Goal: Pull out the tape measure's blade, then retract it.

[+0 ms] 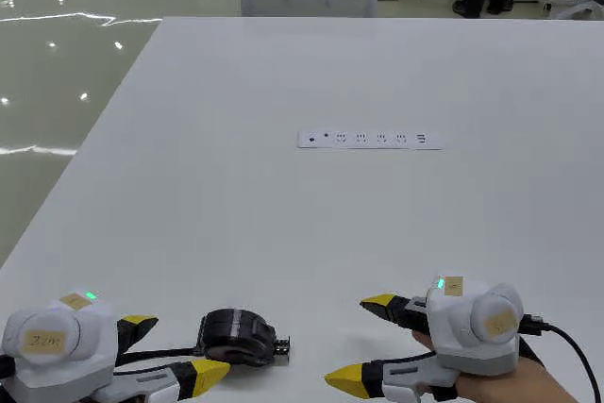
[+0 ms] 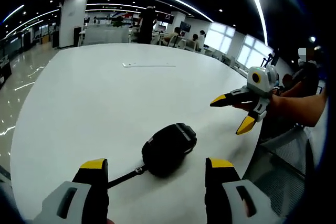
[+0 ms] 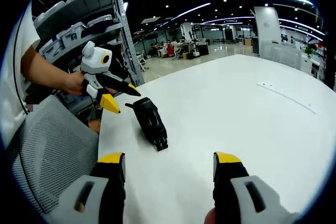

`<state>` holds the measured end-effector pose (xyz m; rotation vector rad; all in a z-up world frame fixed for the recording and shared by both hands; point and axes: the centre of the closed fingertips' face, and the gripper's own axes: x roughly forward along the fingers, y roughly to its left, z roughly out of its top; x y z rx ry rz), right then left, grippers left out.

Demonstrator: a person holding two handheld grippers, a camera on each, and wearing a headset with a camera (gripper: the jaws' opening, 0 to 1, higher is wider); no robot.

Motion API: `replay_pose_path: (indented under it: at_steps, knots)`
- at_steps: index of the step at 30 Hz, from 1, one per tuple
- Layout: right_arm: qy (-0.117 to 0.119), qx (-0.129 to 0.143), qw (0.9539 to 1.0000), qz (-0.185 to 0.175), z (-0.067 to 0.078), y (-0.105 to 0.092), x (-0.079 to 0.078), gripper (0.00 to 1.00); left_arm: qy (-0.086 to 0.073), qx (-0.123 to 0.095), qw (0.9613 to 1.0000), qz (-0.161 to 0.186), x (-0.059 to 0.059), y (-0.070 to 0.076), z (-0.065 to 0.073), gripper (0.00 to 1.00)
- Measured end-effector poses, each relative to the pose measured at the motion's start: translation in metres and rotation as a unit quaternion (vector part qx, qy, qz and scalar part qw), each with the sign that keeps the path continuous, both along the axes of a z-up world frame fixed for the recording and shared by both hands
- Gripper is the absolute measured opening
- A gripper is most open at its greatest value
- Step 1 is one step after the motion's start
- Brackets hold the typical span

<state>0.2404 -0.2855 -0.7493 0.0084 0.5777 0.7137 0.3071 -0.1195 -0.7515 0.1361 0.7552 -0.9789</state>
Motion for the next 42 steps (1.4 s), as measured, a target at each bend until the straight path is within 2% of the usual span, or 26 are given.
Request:
replay_pose_path:
  at_steps: [4,7,10,12,21,29,42]
  knots:
    - [-0.001,-0.003,0.9999,-0.015,0.004,-0.012,-0.003,0.74,-0.002,0.002,0.9999,-0.012,-0.002,0.002,0.001,0.74]
    - [-0.001,-0.003,0.9996,-0.028,0.007,-0.022,-0.008,0.76,0.002,0.003,0.9999,-0.015,-0.004,0.003,0.0,0.76]
    - [0.004,-0.006,0.9993,-0.035,0.006,-0.03,-0.014,0.78,0.007,-0.001,0.9998,-0.017,-0.007,0.005,0.0,0.78]
    - [0.007,-0.007,0.9991,-0.041,0.007,-0.035,-0.018,0.8,0.005,-0.005,0.9998,-0.02,-0.008,0.007,0.002,0.79]
    - [0.014,-0.017,0.9984,-0.052,0.006,-0.05,-0.038,0.85,0.003,-0.012,0.9995,-0.028,-0.014,0.017,0.01,0.82]
    - [0.023,-0.03,0.9975,-0.06,0.006,-0.065,-0.057,0.88,0.011,-0.016,0.9992,-0.034,-0.02,0.028,0.014,0.84]
    - [0.031,-0.042,0.9952,-0.083,0.007,-0.087,-0.083,0.92,-0.009,-0.018,0.9977,-0.064,-0.031,0.034,0.026,0.89]
